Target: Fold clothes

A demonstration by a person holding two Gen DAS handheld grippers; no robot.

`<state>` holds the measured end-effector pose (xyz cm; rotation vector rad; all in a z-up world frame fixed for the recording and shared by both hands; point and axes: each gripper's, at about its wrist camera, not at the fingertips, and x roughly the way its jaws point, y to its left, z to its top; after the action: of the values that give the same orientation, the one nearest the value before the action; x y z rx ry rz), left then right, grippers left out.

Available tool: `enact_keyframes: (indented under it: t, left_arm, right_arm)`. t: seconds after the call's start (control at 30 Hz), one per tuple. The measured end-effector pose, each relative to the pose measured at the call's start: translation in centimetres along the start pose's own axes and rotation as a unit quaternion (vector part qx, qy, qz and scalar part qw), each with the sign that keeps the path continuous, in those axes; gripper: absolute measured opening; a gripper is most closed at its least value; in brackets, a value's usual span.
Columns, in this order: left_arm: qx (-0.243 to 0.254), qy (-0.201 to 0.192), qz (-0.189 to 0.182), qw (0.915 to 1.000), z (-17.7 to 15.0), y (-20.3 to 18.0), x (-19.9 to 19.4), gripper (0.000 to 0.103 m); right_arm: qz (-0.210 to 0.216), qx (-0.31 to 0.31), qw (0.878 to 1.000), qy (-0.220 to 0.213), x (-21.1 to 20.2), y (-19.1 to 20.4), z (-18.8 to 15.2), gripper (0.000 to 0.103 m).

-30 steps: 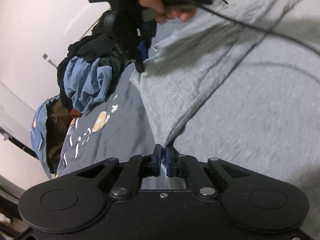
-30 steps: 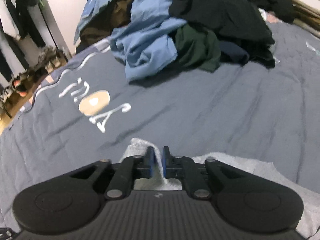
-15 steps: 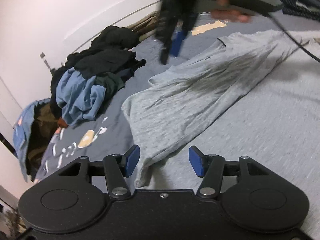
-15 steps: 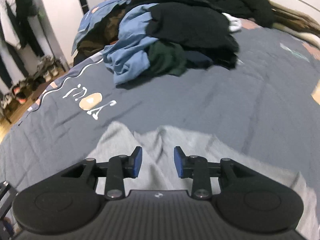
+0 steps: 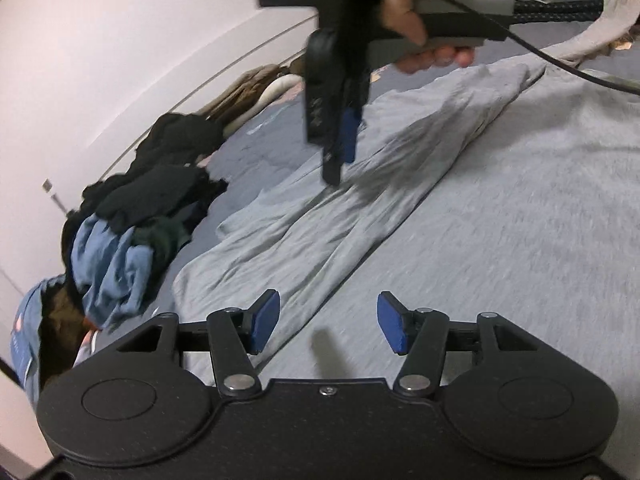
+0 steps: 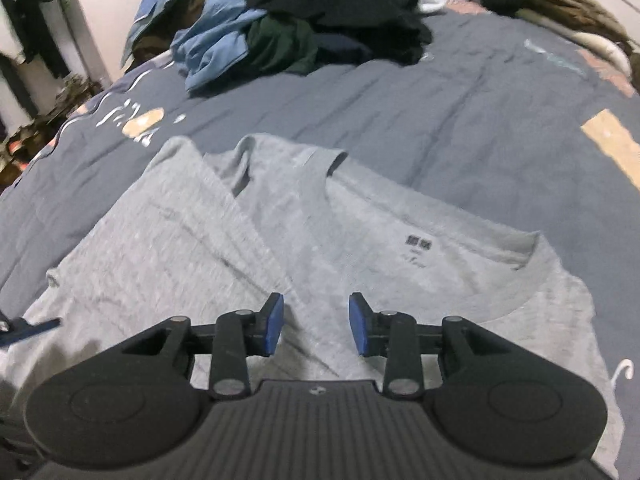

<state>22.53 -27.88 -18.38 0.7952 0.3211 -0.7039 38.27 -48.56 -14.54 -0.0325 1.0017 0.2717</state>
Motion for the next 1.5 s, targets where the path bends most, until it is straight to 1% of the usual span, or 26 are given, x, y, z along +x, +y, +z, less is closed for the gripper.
enact_keyframes:
  t: [0.1, 0.27, 0.33, 0.37, 0.4, 0.43, 0.47, 0.5, 0.6, 0.67, 0.7, 0.83, 0.87, 0.93, 1.03, 1.07, 1.1, 1.13, 1.17, 1.2, 1.27, 1.33, 1.37, 1.4, 1.43, 1.5]
  left_arm:
    - [0.035, -0.009, 0.008, 0.9993, 0.8, -1.3, 1.6, 0.047]
    - [0.093, -0.024, 0.028, 0.995, 2.0, -3.2, 3.9, 0.045]
    - [0.105, -0.026, 0.029, 0.9937, 2.4, -3.6, 4.7, 0.036]
    - [0.108, -0.026, 0.028, 0.9934, 2.5, -3.8, 5.0, 0.022]
    - [0.11, -0.019, 0.021, 0.9936, 2.6, -4.0, 5.3, 0.008]
    - [0.108, -0.015, 0.012, 0.9939, 2.5, -4.1, 5.3, 0.005]
    - [0.107, -0.011, 0.004, 0.9942, 2.5, -4.1, 5.3, 0.003]
    - [0.103, -0.011, -0.001, 0.9946, 2.4, -4.1, 5.0, 0.003]
    - [0.104, -0.008, -0.017, 0.9944, 1.9, -4.1, 3.4, 0.003]
    - [0.107, -0.005, -0.028, 0.9938, 1.5, -4.2, 2.4, 0.003]
    - [0.108, -0.003, -0.032, 0.9936, 1.3, -4.3, 1.9, 0.003]
    - [0.11, 0.001, -0.013, 0.9939, 1.0, -4.3, 1.5, 0.006]
    - [0.117, -0.001, -0.005, 0.9932, 1.1, -4.5, 1.5, 0.009]
    - [0.123, -0.008, 0.004, 0.9923, 1.4, -4.8, 1.4, 0.013]
    - [0.125, -0.022, 0.009, 0.9919, 2.0, -4.8, 1.4, 0.022]
    - [0.127, -0.022, 0.009, 0.9916, 2.2, -5.0, 1.7, 0.03]
    - [0.13, -0.023, 0.008, 0.9912, 2.3, -5.2, 1.9, 0.038]
    - [0.133, -0.023, 0.008, 0.9909, 2.5, -5.4, 2.2, 0.041]
    - [0.135, -0.024, 0.007, 0.9905, 2.6, -5.6, 2.5, 0.042]
    - [0.138, -0.025, 0.006, 0.9902, 2.7, -5.8, 2.7, 0.042]
    - [0.143, -0.026, 0.005, 0.9894, 3.0, -6.3, 3.3, 0.04]
    - [0.148, -0.027, 0.004, 0.9886, 3.3, -6.7, 3.8, 0.029]
    - [0.15, -0.027, 0.004, 0.9883, 3.4, -6.9, 4.0, 0.02]
    - [0.147, -0.025, 0.002, 0.9889, 3.5, -7.0, 4.2, 0.01]
    - [0.141, -0.023, -0.002, 0.9898, 3.7, -7.0, 4.5, 0.007]
    - [0.131, -0.025, -0.003, 0.991, 3.9, -7.0, 4.6, 0.003]
  right_arm:
    - [0.006, 0.002, 1.0, 0.003, 0.7, 0.0, -0.1, 0.035]
    - [0.01, 0.0, 1.0, 0.012, 1.5, -0.1, 0.0, 0.035]
    - [0.011, -0.004, 1.0, 0.018, 1.8, 0.0, 0.0, 0.034]
    - [0.012, -0.001, 1.0, 0.02, 1.9, -0.1, 0.0, 0.034]
    - [0.012, 0.002, 1.0, 0.022, 2.0, -0.1, -0.1, 0.028]
    - [0.013, 0.005, 1.0, 0.024, 2.1, -0.1, -0.1, 0.026]
    - [0.013, 0.008, 1.0, 0.026, 2.2, -0.2, -0.1, 0.014]
    - [0.008, 0.013, 1.0, 0.026, 2.3, -0.2, -0.1, 0.004]
    - [-0.012, 0.025, 1.0, 0.015, 2.4, -0.4, 0.1, 0.0]
    - [-0.034, 0.034, 0.999, 0.007, 2.4, -0.7, 0.3, 0.0]
    - [-0.037, 0.039, 0.999, 0.007, 2.6, -1.0, 0.4, 0.0]
    - [-0.033, 0.048, 0.998, 0.004, 2.6, -1.5, 0.5, 0.0]
    - [-0.027, 0.048, 0.999, 0.003, 2.3, -1.5, 0.5, 0.0]
    - [-0.014, 0.041, 0.999, -0.004, 1.0, -1.5, 0.3, 0.004]
    - [0.006, -0.001, 1.0, 0.008, -0.8, -1.0, -0.2, 0.006]
    - [0.011, -0.013, 1.0, 0.013, -1.1, -0.9, -0.4, 0.009]
    - [0.016, -0.025, 0.999, 0.017, -1.3, -0.8, -0.6, 0.015]
    - [0.019, -0.033, 0.999, 0.026, -1.2, -0.6, -0.8, 0.019]
    - [0.021, -0.04, 0.998, 0.034, -1.0, -0.4, -1.1, 0.026]
    - [0.023, -0.046, 0.998, 0.042, -0.7, -0.2, -1.3, 0.03]
    - [0.026, -0.06, 0.996, 0.057, -0.1, 0.2, -1.8, 0.032]
    - [0.018, -0.068, 0.996, 0.06, 0.4, 0.6, -2.3, 0.03]
    - [0.011, -0.075, 0.995, 0.06, 0.6, 0.9, -2.5, 0.022]
    - [-0.006, -0.079, 0.995, 0.057, 0.8, 1.0, -2.7, 0.009]
    - [-0.014, -0.073, 0.996, 0.051, 0.8, 0.9, -2.7, 0.003]
    - [-0.034, -0.062, 0.997, 0.034, 0.8, 0.4, -2.6, 0.0]
